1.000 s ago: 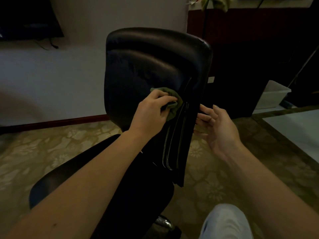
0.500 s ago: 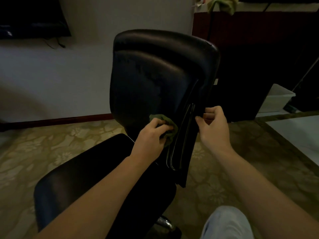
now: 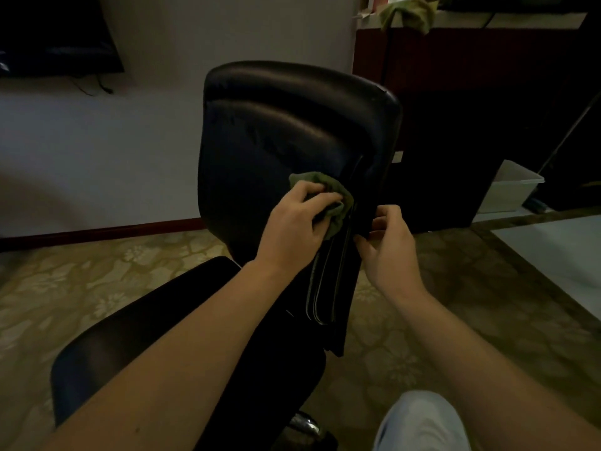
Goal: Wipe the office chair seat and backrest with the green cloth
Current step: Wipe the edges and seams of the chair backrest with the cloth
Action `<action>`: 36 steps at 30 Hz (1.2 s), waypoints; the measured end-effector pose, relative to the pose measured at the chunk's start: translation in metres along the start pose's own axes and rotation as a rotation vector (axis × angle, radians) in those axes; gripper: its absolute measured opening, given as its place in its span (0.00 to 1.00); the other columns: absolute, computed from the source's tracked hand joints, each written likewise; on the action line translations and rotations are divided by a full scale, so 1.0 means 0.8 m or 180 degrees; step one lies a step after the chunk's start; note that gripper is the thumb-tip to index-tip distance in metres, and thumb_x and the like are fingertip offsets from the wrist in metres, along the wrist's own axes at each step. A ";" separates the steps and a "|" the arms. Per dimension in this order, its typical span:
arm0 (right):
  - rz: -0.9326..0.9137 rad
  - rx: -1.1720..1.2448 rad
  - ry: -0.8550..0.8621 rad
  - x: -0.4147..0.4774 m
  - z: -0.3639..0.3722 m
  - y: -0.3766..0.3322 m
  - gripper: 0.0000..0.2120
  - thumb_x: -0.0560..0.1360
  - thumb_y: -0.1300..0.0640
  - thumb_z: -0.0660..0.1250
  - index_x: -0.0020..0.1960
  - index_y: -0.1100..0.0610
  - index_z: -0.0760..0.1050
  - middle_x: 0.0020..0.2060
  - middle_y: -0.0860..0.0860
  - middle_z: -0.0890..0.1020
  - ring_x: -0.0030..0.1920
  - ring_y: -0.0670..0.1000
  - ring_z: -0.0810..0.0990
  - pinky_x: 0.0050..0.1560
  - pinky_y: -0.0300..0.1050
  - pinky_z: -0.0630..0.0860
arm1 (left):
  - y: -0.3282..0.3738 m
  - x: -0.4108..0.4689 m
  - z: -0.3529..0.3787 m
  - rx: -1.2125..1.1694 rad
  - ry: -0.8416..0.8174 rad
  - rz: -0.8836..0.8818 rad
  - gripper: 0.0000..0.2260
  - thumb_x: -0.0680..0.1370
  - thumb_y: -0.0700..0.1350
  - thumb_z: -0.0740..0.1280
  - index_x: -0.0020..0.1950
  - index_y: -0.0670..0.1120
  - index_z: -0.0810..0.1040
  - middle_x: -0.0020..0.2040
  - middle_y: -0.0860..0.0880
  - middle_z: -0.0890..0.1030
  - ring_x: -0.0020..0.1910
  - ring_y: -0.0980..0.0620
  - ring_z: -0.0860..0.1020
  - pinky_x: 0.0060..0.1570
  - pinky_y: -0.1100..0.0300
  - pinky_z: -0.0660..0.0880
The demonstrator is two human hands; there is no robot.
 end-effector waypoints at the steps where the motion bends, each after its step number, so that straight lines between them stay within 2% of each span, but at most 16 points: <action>1: -0.0050 -0.0019 -0.0007 -0.001 0.000 0.001 0.16 0.76 0.57 0.71 0.59 0.49 0.69 0.51 0.49 0.76 0.49 0.43 0.77 0.44 0.34 0.76 | -0.001 -0.006 0.006 -0.0007 0.0037 -0.0035 0.15 0.78 0.38 0.71 0.65 0.46 0.82 0.62 0.45 0.77 0.60 0.47 0.78 0.61 0.57 0.76; 8: -0.0193 0.0006 0.0089 -0.003 0.002 0.003 0.14 0.76 0.59 0.71 0.58 0.50 0.71 0.51 0.50 0.77 0.48 0.43 0.78 0.46 0.36 0.78 | -0.018 -0.025 0.020 0.0029 0.0223 -0.0160 0.15 0.78 0.39 0.71 0.65 0.43 0.81 0.60 0.44 0.77 0.59 0.46 0.78 0.61 0.53 0.78; 10: -0.0161 0.0022 0.0096 -0.002 0.002 0.006 0.14 0.76 0.59 0.71 0.58 0.49 0.71 0.52 0.50 0.77 0.48 0.43 0.78 0.46 0.38 0.79 | -0.022 -0.035 0.022 0.0083 0.0106 -0.0155 0.15 0.77 0.38 0.72 0.64 0.42 0.81 0.59 0.44 0.77 0.58 0.46 0.78 0.60 0.52 0.79; 14: -0.0141 0.0041 0.0037 -0.002 0.004 0.005 0.16 0.76 0.61 0.70 0.56 0.47 0.68 0.53 0.50 0.76 0.49 0.42 0.78 0.46 0.33 0.77 | -0.046 -0.034 0.010 0.0195 -0.0458 0.0085 0.17 0.75 0.34 0.72 0.63 0.43 0.82 0.57 0.45 0.77 0.56 0.46 0.78 0.58 0.50 0.79; 16: -0.0157 0.0060 0.0055 -0.001 0.007 0.007 0.16 0.77 0.62 0.69 0.57 0.47 0.67 0.54 0.51 0.75 0.49 0.42 0.77 0.46 0.32 0.76 | -0.052 -0.022 -0.008 0.0217 -0.0373 0.0075 0.16 0.76 0.34 0.71 0.62 0.44 0.83 0.57 0.45 0.77 0.55 0.47 0.78 0.58 0.54 0.77; 17: -0.0130 0.0087 0.0063 -0.002 0.012 0.009 0.16 0.77 0.62 0.68 0.59 0.47 0.67 0.54 0.51 0.75 0.49 0.43 0.77 0.48 0.34 0.77 | -0.053 -0.015 -0.018 0.0190 -0.0207 -0.0002 0.15 0.76 0.34 0.71 0.63 0.44 0.82 0.58 0.46 0.77 0.56 0.49 0.78 0.58 0.58 0.75; 19: 0.0004 0.0313 0.0054 -0.008 0.023 0.016 0.19 0.78 0.62 0.67 0.64 0.47 0.66 0.55 0.49 0.73 0.51 0.45 0.77 0.53 0.47 0.80 | -0.046 -0.003 -0.029 0.0105 0.0056 -0.0067 0.15 0.78 0.36 0.70 0.64 0.44 0.82 0.59 0.46 0.77 0.57 0.53 0.76 0.59 0.65 0.72; 21: 0.0152 0.0492 0.0060 -0.016 0.033 0.023 0.26 0.78 0.63 0.66 0.69 0.42 0.63 0.56 0.46 0.72 0.54 0.47 0.76 0.56 0.53 0.79 | -0.039 0.003 -0.021 0.0015 -0.0017 -0.0074 0.15 0.79 0.37 0.70 0.65 0.44 0.81 0.61 0.47 0.77 0.58 0.53 0.76 0.60 0.64 0.73; 24: 0.0125 0.0265 0.0142 -0.024 0.034 0.024 0.29 0.79 0.63 0.65 0.73 0.43 0.60 0.58 0.47 0.72 0.55 0.45 0.76 0.55 0.49 0.80 | -0.033 -0.006 0.001 -0.0082 -0.0107 -0.0268 0.15 0.79 0.39 0.70 0.66 0.44 0.80 0.63 0.46 0.77 0.61 0.48 0.77 0.64 0.56 0.75; 28: 0.0073 0.0110 0.0335 -0.028 0.030 0.018 0.27 0.80 0.61 0.64 0.75 0.47 0.60 0.58 0.48 0.72 0.53 0.43 0.74 0.50 0.38 0.75 | -0.028 -0.032 0.016 -0.0091 0.0042 -0.0475 0.15 0.79 0.39 0.70 0.66 0.44 0.80 0.62 0.46 0.76 0.60 0.49 0.77 0.61 0.63 0.71; 30: 0.0070 0.0068 0.0370 -0.031 0.032 0.016 0.28 0.80 0.61 0.64 0.75 0.47 0.60 0.57 0.48 0.71 0.52 0.42 0.73 0.49 0.35 0.72 | -0.031 -0.044 0.021 -0.0113 -0.0004 -0.0569 0.15 0.79 0.40 0.70 0.66 0.43 0.81 0.61 0.46 0.76 0.59 0.49 0.78 0.60 0.63 0.72; 33: 0.0124 -0.0034 0.0443 -0.033 0.034 0.017 0.30 0.79 0.63 0.64 0.77 0.48 0.58 0.57 0.47 0.70 0.52 0.42 0.72 0.51 0.38 0.73 | -0.034 -0.060 0.026 -0.0067 -0.0184 -0.0603 0.15 0.79 0.38 0.70 0.65 0.43 0.81 0.60 0.46 0.76 0.58 0.48 0.78 0.60 0.61 0.74; 36: 0.0128 -0.0100 0.0455 -0.033 0.036 0.017 0.30 0.80 0.63 0.63 0.77 0.49 0.57 0.57 0.48 0.70 0.53 0.43 0.73 0.53 0.43 0.76 | -0.044 -0.070 0.023 -0.0024 -0.0481 -0.0595 0.15 0.79 0.36 0.69 0.65 0.45 0.81 0.59 0.49 0.75 0.57 0.50 0.77 0.59 0.64 0.72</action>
Point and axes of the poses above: each hand's wrist, its own x-axis towards the middle knuckle, its own z-axis out of the palm, y = z × x, the point moved 6 cm from there along x, towards the middle knuckle
